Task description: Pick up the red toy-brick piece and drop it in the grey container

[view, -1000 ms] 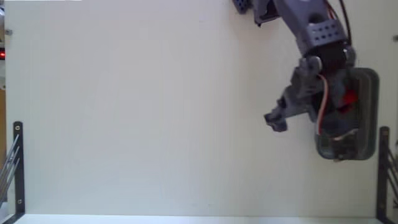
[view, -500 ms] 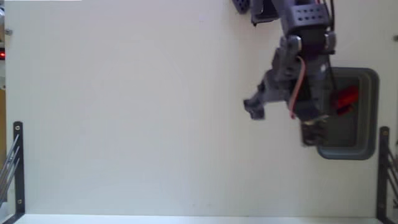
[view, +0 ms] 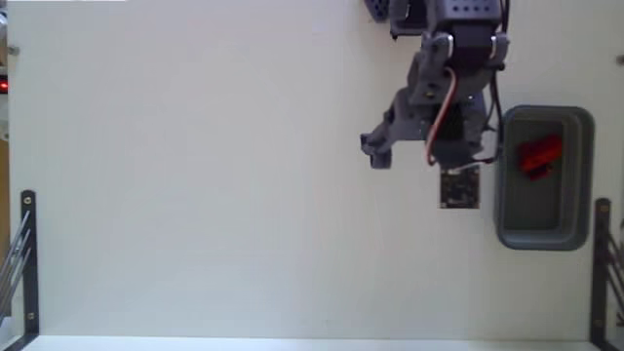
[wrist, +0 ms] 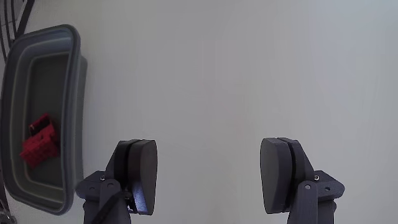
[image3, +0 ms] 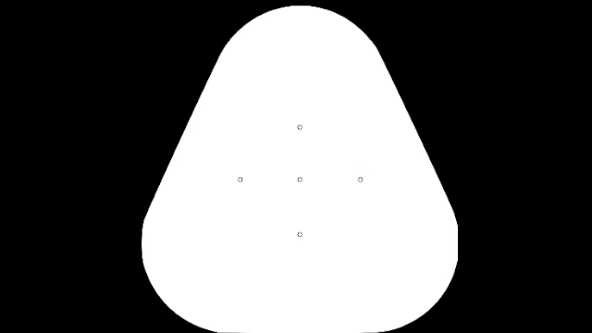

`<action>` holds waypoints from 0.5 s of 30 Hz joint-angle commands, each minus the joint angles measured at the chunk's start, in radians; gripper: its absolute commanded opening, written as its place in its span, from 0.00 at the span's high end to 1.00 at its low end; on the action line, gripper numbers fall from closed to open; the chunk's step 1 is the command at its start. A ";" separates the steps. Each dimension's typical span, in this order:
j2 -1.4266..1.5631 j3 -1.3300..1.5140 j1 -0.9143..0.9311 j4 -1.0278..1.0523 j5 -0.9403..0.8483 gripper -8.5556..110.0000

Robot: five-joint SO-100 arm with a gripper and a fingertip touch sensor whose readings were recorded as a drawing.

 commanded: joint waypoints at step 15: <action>0.087 0.037 0.021 0.019 0.005 0.00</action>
